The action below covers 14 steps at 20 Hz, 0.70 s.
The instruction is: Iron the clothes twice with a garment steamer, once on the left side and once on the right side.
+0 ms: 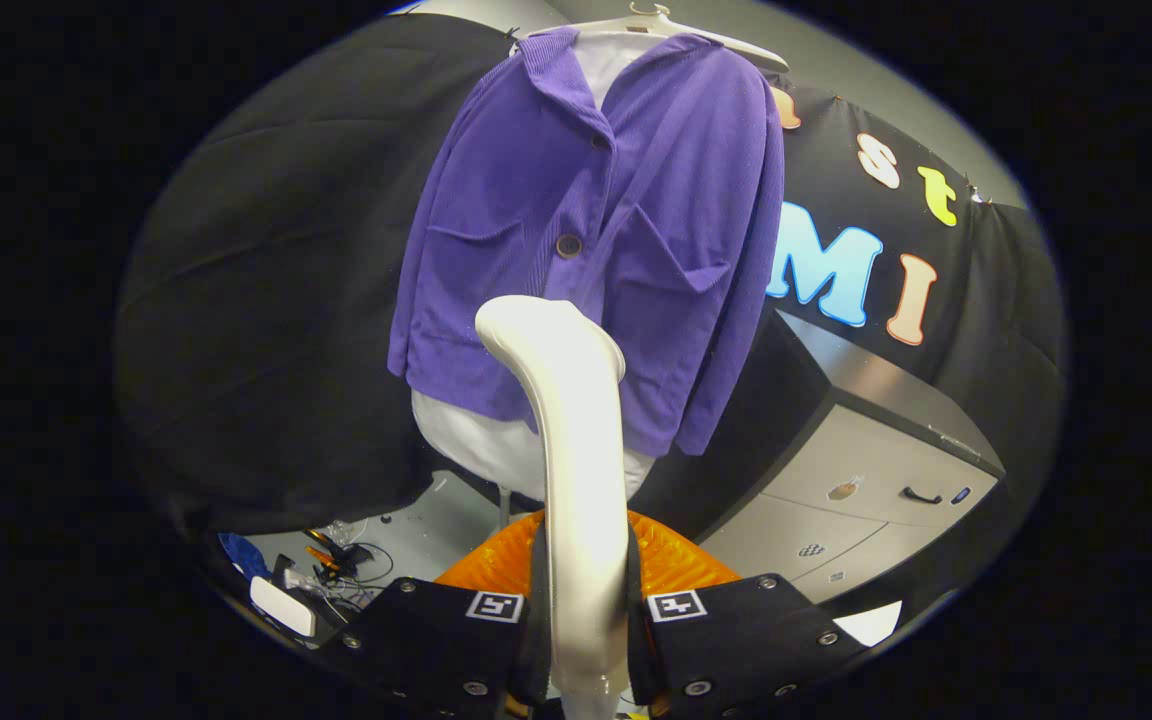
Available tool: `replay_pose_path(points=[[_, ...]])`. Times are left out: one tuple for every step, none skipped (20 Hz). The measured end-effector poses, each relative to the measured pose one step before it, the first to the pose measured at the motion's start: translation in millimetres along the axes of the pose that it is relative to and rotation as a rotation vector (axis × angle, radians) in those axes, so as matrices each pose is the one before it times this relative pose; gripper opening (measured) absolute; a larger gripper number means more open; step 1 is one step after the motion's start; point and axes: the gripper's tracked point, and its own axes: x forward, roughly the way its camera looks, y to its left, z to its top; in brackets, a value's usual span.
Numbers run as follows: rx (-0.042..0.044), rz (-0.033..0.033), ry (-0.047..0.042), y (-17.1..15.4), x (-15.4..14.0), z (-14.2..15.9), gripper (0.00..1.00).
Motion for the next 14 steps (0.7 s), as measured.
replay_pose_path(points=[[0.00072, 0.00929, -0.02364, 2.07, -4.06, 14.08, 0.31], [0.00065, 0.00702, -0.02522, 4.72, -3.65, 13.96, 0.31], [0.00267, 0.0051, -0.02779, 2.85, -4.73, 15.64, 0.31], [0.00484, 0.00472, -0.03114, 6.66, -5.75, 15.64, 0.31], [0.00289, 0.00616, -0.03088, 3.74, -3.82, 17.31, 0.31], [0.00266, 0.00507, -0.03268, 1.71, -1.89, 16.61, 0.31], [0.00516, 0.00314, -0.04248, 1.06, -1.35, 22.21, 0.31], [0.00519, 0.00194, -0.03569, 1.6, 0.51, 18.14, 0.31], [0.00817, -0.00064, -0.03355, 1.11, 1.03, 18.13, 0.31], [0.00536, -0.00163, -0.03307, 2.46, 0.51, 16.77, 0.31], [0.00307, -0.00422, -0.03076, 1.47, 2.83, 17.18, 0.31], [0.00278, -0.00456, -0.03112, 2.2, 3.9, 15.69, 0.31], [0.00351, -0.0033, -0.02513, 2.0, 4.88, 14.69, 0.31], [-0.00003, -0.00183, -0.03158, 2.7, 2.94, 11.45, 0.31]])
